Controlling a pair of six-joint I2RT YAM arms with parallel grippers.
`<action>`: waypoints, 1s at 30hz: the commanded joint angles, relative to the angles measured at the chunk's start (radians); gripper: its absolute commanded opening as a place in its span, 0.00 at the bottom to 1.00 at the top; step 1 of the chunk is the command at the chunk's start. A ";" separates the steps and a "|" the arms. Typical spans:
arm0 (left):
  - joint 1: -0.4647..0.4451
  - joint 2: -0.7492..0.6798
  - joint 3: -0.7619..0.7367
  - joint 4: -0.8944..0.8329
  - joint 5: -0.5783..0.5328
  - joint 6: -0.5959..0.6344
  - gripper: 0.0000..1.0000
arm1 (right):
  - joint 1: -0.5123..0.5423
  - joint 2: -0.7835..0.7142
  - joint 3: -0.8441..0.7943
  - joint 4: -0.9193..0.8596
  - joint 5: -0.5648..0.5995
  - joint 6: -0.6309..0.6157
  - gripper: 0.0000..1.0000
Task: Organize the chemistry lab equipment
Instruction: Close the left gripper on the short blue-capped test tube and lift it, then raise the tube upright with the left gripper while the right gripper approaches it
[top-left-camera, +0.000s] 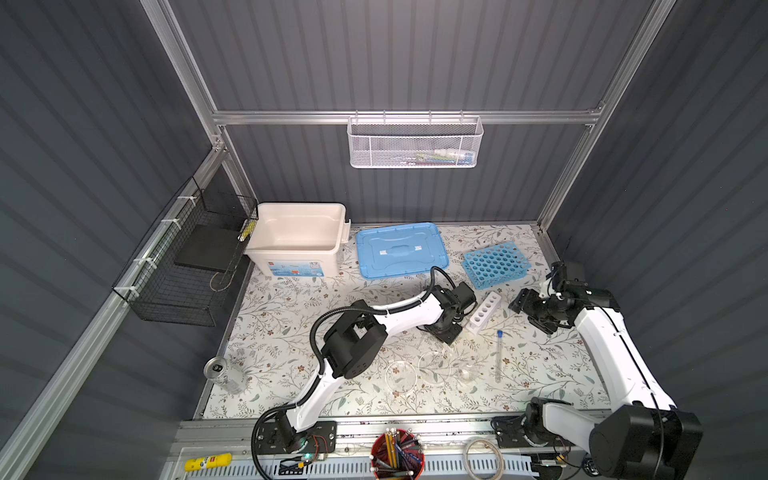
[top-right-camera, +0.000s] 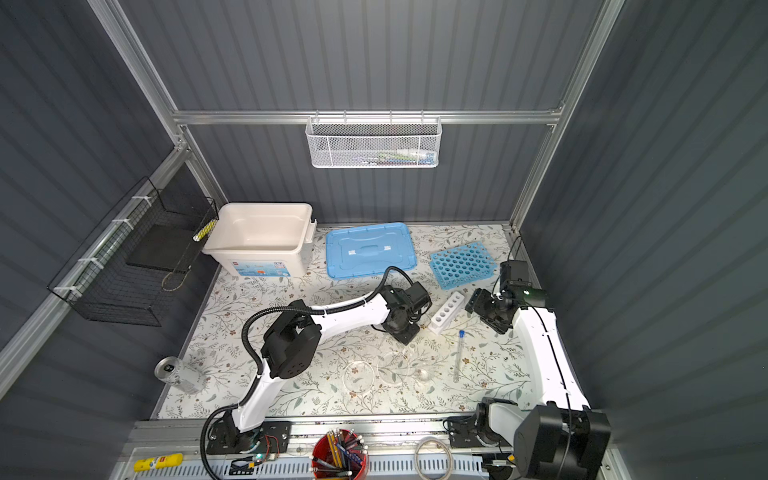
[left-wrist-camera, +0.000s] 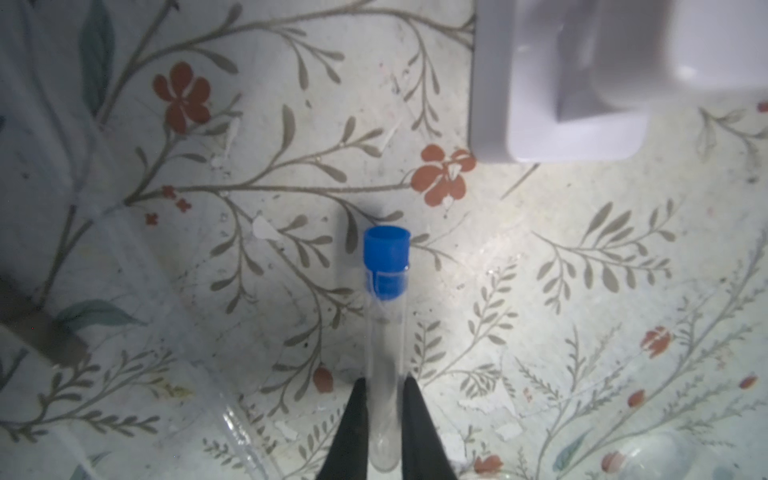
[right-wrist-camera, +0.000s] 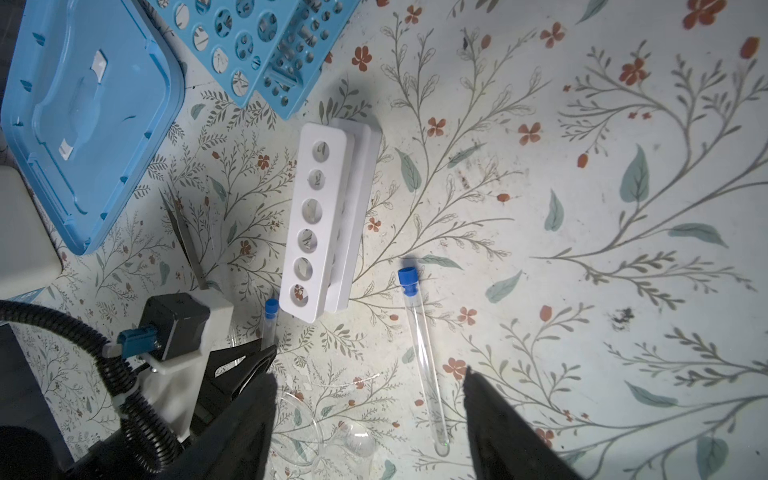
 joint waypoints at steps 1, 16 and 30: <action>-0.007 -0.089 -0.036 0.039 -0.011 0.000 0.14 | -0.006 -0.022 0.040 -0.035 -0.042 -0.004 0.73; -0.007 -0.464 -0.369 0.458 -0.044 0.027 0.13 | -0.007 -0.068 0.166 -0.115 -0.369 0.052 0.67; -0.017 -0.670 -0.642 0.787 -0.010 0.126 0.13 | 0.250 0.054 0.430 -0.383 -0.329 0.131 0.56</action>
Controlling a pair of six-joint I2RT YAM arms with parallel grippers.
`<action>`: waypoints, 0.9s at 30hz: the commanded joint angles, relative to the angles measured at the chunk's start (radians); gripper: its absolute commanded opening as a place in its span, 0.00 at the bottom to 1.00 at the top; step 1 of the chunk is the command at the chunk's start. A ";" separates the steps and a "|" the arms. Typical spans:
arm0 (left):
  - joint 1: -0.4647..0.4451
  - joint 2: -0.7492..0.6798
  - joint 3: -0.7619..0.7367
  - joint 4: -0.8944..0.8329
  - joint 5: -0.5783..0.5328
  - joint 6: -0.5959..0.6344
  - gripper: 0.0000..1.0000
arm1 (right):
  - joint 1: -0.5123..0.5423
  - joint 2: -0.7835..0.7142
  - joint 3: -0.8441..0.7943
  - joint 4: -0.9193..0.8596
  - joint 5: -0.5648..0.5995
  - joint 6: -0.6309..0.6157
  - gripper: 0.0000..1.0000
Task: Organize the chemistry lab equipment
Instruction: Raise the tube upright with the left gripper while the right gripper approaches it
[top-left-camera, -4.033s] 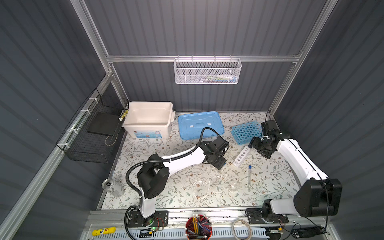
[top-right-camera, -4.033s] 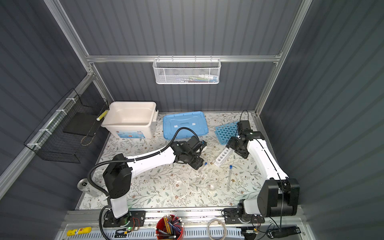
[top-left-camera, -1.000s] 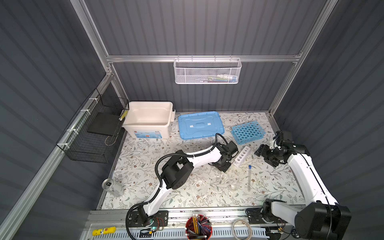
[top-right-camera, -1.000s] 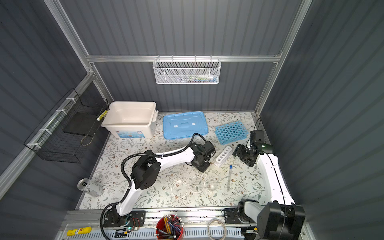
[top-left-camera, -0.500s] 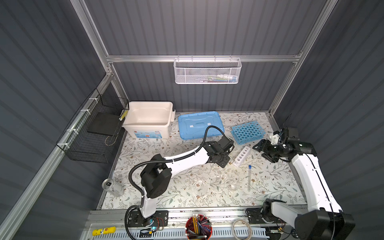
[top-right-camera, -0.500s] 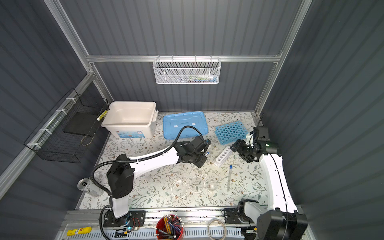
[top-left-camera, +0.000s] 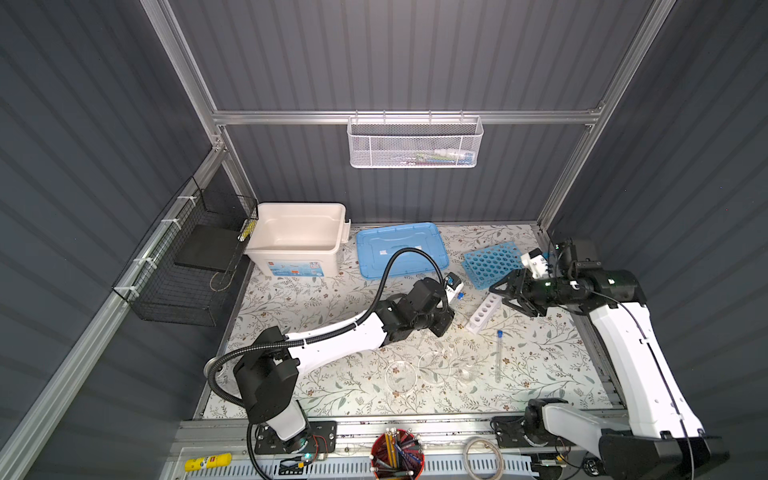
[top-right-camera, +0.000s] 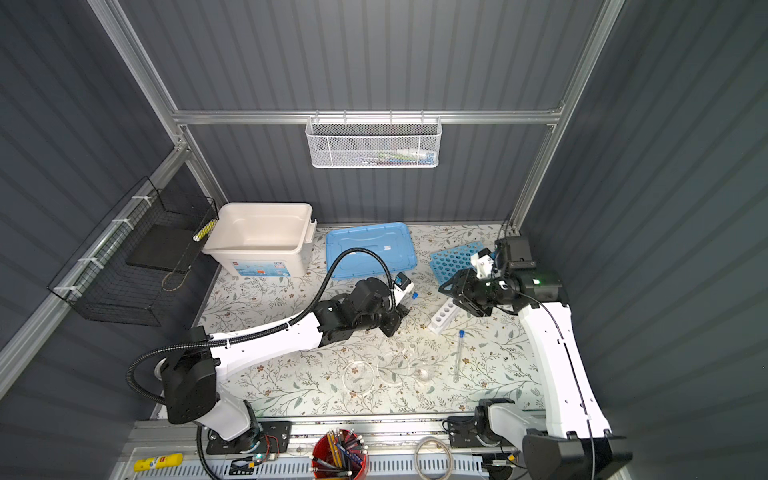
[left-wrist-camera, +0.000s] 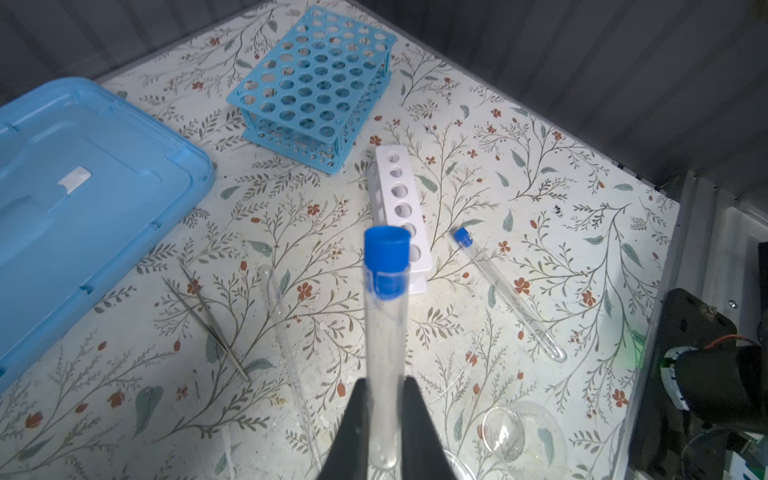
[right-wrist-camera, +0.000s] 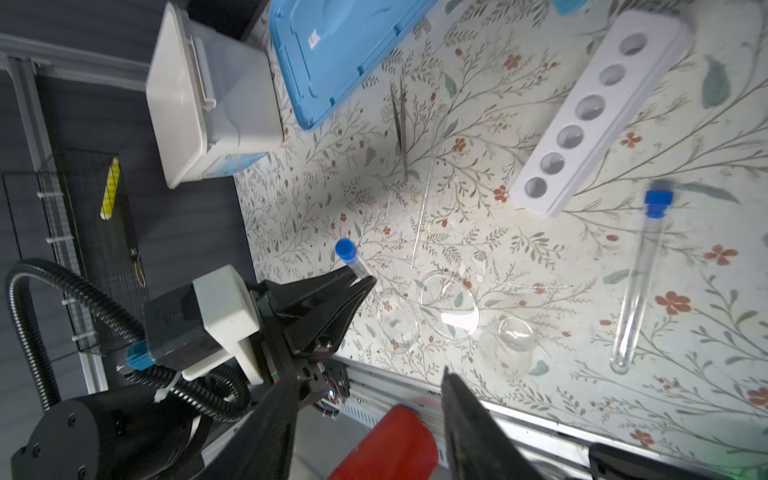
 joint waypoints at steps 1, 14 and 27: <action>-0.008 -0.058 -0.055 0.108 0.018 0.054 0.13 | 0.054 0.048 0.049 -0.125 0.040 0.032 0.56; -0.011 -0.175 -0.193 0.257 0.029 0.124 0.13 | 0.196 0.248 0.281 -0.289 0.101 0.052 0.50; -0.020 -0.196 -0.235 0.291 0.014 0.153 0.12 | 0.263 0.427 0.478 -0.366 0.060 0.068 0.48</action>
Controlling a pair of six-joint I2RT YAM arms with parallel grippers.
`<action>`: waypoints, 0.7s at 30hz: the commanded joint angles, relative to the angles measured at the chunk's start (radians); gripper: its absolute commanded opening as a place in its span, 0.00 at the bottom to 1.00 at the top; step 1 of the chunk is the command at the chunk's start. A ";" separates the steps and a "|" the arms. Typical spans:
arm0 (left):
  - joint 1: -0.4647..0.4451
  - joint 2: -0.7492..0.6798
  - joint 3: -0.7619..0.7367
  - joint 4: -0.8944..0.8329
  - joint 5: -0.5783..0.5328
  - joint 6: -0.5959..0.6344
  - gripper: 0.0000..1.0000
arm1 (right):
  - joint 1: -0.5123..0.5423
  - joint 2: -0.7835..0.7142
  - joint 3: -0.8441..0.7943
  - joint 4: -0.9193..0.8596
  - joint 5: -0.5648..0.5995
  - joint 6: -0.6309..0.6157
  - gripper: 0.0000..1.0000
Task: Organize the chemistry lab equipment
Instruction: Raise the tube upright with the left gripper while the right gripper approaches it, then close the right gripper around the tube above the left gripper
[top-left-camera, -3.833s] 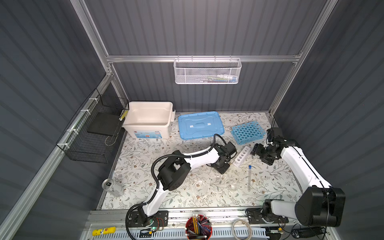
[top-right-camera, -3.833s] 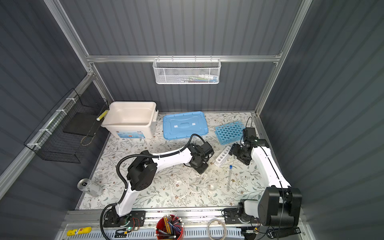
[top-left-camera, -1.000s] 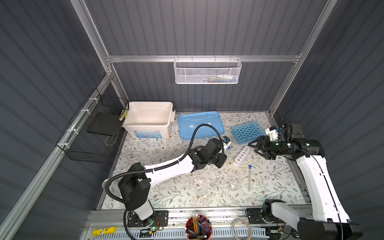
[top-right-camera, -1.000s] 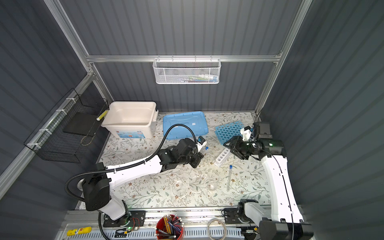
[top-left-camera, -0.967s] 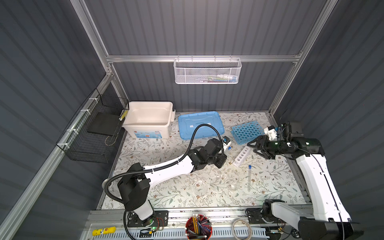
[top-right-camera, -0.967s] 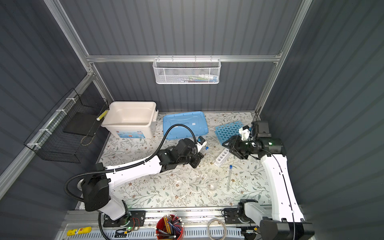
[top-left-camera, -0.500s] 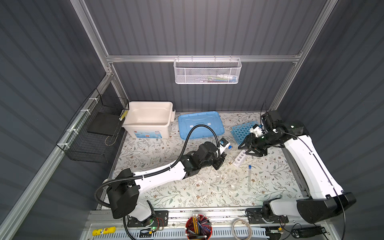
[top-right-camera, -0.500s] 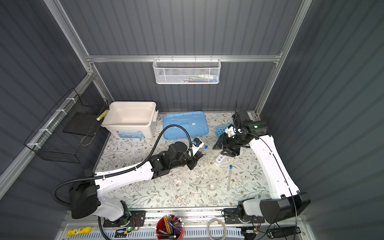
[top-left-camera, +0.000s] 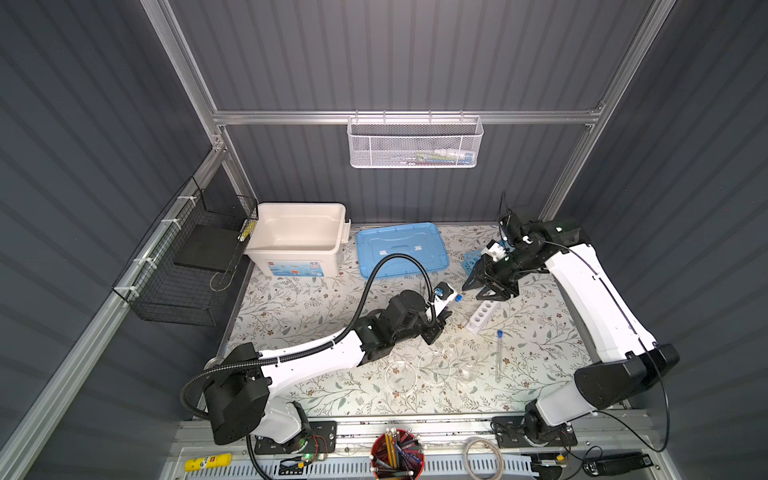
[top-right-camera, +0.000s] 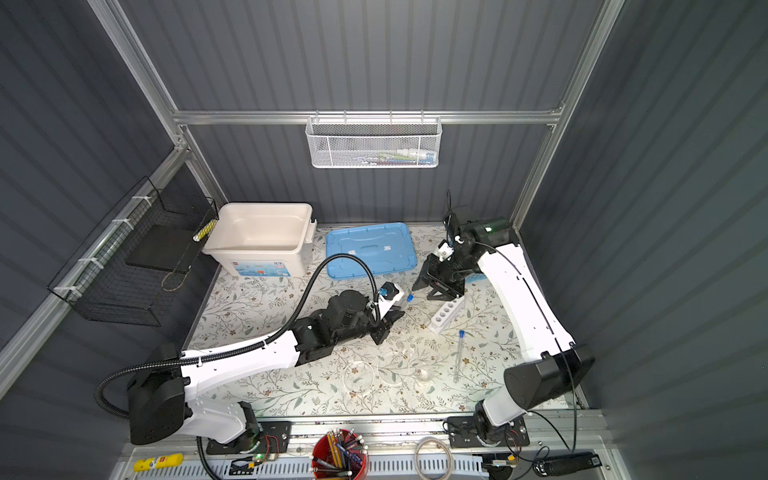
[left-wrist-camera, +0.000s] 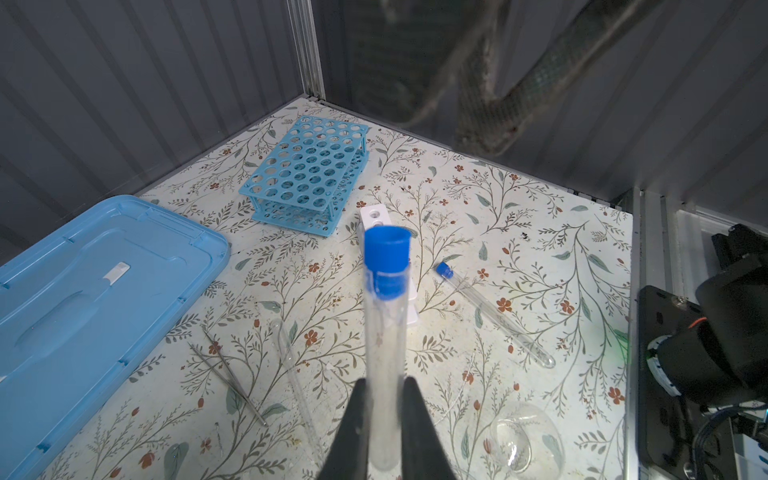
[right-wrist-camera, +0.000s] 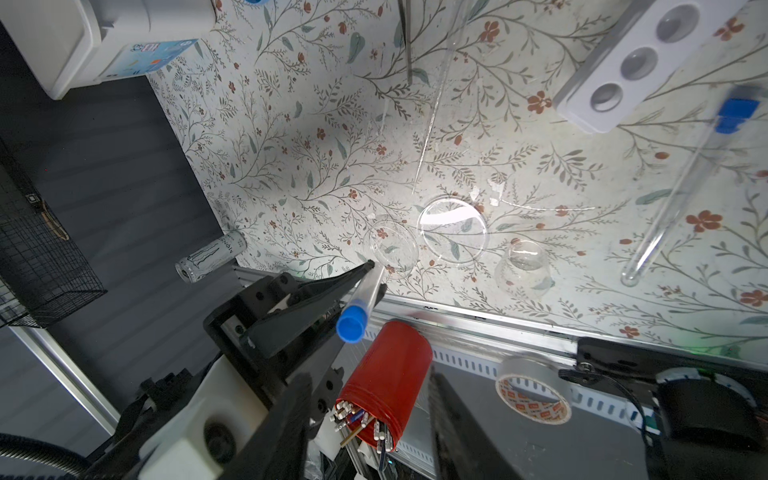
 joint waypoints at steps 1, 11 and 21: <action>-0.008 -0.025 -0.009 0.028 -0.003 0.025 0.12 | 0.021 0.036 0.039 -0.051 -0.008 0.008 0.48; -0.010 -0.036 -0.018 0.037 -0.013 0.039 0.12 | 0.067 0.100 0.071 -0.053 -0.013 0.012 0.44; -0.010 -0.034 -0.019 0.038 -0.025 0.058 0.12 | 0.083 0.112 0.066 -0.082 0.004 0.004 0.40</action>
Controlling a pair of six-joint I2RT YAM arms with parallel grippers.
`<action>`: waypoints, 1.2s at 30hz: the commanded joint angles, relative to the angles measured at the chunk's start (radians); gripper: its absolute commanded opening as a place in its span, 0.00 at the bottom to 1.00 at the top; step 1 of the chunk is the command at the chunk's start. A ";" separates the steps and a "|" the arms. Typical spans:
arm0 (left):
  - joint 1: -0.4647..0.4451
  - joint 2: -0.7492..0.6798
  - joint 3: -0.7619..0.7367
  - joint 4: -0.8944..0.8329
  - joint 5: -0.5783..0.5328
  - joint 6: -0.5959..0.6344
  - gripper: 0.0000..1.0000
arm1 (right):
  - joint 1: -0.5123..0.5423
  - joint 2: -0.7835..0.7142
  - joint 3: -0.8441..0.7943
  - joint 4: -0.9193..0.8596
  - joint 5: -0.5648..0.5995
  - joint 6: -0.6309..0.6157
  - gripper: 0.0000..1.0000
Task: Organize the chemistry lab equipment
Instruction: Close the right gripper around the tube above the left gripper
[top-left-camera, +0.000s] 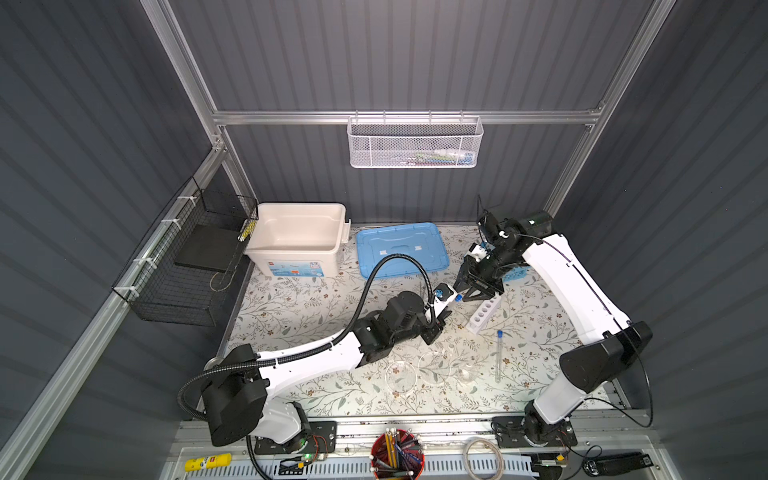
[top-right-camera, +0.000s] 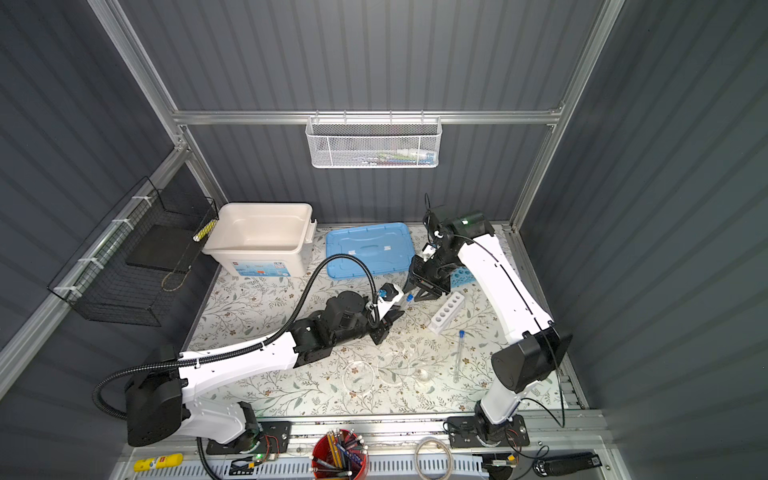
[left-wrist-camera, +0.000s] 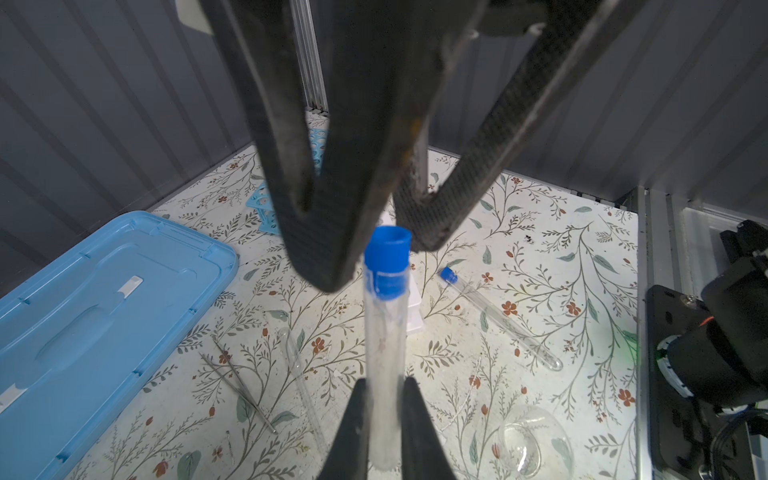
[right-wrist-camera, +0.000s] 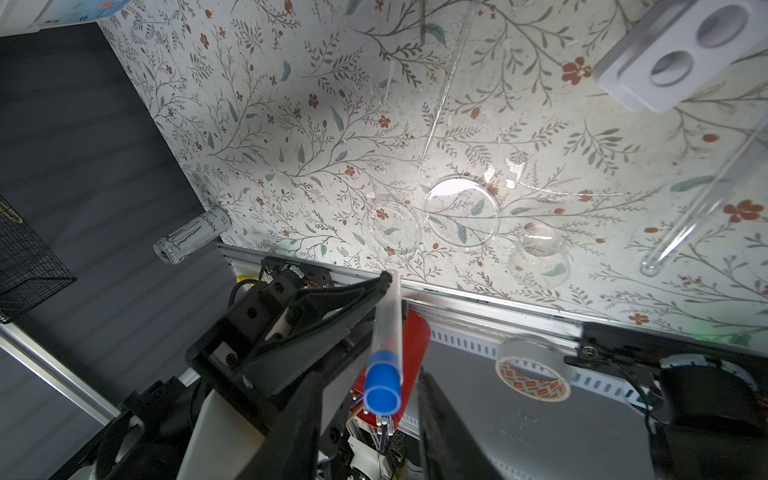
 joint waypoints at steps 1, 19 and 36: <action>-0.006 -0.022 -0.007 0.018 -0.012 0.027 0.12 | 0.009 0.006 -0.002 -0.038 0.011 -0.003 0.39; -0.006 -0.026 -0.010 0.015 -0.013 0.032 0.12 | 0.014 0.048 0.025 -0.060 0.029 -0.033 0.34; -0.006 -0.022 -0.007 0.015 -0.021 0.041 0.12 | 0.026 0.073 0.042 -0.061 0.032 -0.038 0.29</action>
